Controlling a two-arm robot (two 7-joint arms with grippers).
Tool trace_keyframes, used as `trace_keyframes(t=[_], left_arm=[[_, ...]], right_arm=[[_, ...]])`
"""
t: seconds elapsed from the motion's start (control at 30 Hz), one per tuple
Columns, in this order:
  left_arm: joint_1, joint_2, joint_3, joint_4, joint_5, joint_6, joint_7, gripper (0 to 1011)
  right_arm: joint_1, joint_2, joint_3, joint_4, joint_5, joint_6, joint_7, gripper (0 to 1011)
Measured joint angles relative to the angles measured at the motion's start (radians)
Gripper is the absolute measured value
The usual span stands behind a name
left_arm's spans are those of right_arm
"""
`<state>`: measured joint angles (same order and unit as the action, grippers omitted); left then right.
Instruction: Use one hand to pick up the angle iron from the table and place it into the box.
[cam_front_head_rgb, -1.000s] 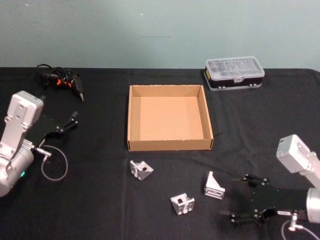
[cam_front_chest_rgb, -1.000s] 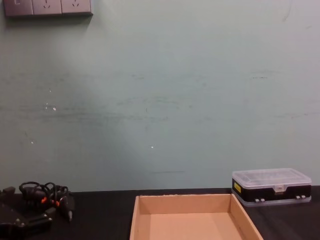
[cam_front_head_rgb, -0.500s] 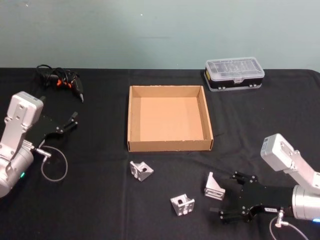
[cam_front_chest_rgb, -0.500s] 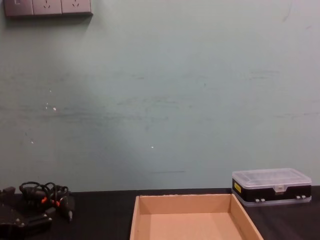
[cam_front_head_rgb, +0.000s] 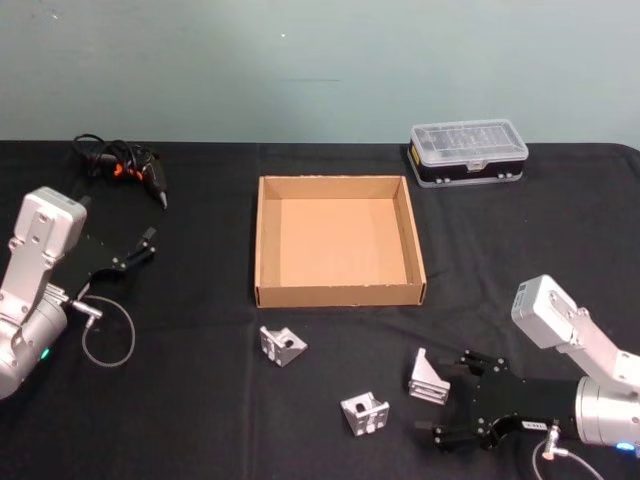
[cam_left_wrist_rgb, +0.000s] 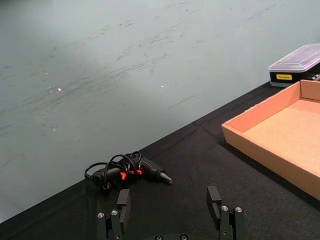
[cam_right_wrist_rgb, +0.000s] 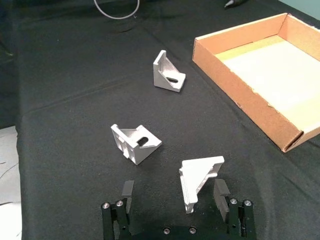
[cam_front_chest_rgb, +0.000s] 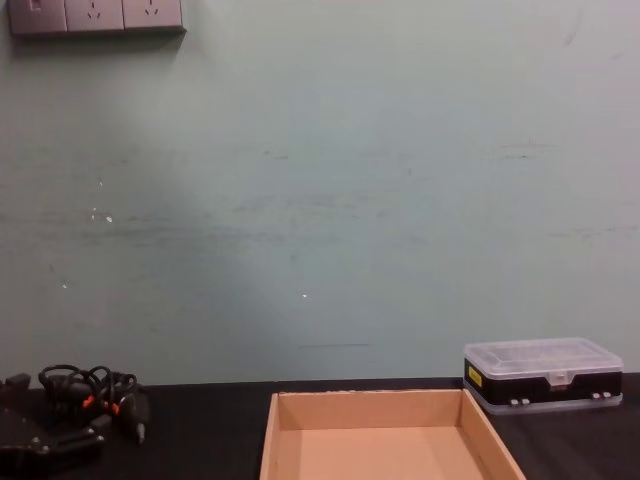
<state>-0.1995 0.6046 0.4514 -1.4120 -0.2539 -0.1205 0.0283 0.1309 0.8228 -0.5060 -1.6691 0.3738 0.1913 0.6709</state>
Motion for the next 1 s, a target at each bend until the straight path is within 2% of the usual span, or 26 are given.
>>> trace_keyframes(t=[0.13, 0.3, 0.4, 0.6, 0.63, 0.73, 0.77, 1.0], left_arm=[[0.000, 0.000, 0.000, 0.000, 0.000, 0.000, 0.000, 1000], [0.000, 0.000, 0.000, 0.000, 0.000, 0.000, 0.000, 1000], [0.000, 0.000, 0.000, 0.000, 0.000, 0.000, 0.000, 1000], [0.000, 0.000, 0.000, 0.000, 0.000, 0.000, 0.000, 1000], [0.000, 0.000, 0.000, 0.000, 0.000, 0.000, 0.000, 1000], [0.000, 0.000, 0.000, 0.000, 0.000, 0.000, 0.000, 1000], [0.000, 0.000, 0.000, 0.000, 0.000, 0.000, 0.000, 1000], [0.000, 0.000, 0.000, 0.000, 0.000, 0.000, 0.000, 1000]], right_arm=[[0.001, -0.004, -0.003, 0.006, -0.004, -0.001, -0.002, 997], [0.000, -0.008, -0.004, 0.010, -0.006, -0.002, -0.009, 906], [-0.003, -0.009, -0.002, 0.011, -0.006, -0.004, -0.012, 799], [-0.009, -0.009, 0.004, 0.009, -0.006, -0.005, -0.018, 650], [-0.012, -0.009, 0.006, 0.008, -0.006, -0.007, -0.020, 592], [-0.015, -0.009, 0.008, 0.008, -0.006, -0.008, -0.023, 536], [-0.018, -0.010, 0.009, 0.008, -0.006, -0.008, -0.024, 463], [-0.025, -0.014, 0.014, 0.009, -0.005, -0.015, -0.026, 242]])
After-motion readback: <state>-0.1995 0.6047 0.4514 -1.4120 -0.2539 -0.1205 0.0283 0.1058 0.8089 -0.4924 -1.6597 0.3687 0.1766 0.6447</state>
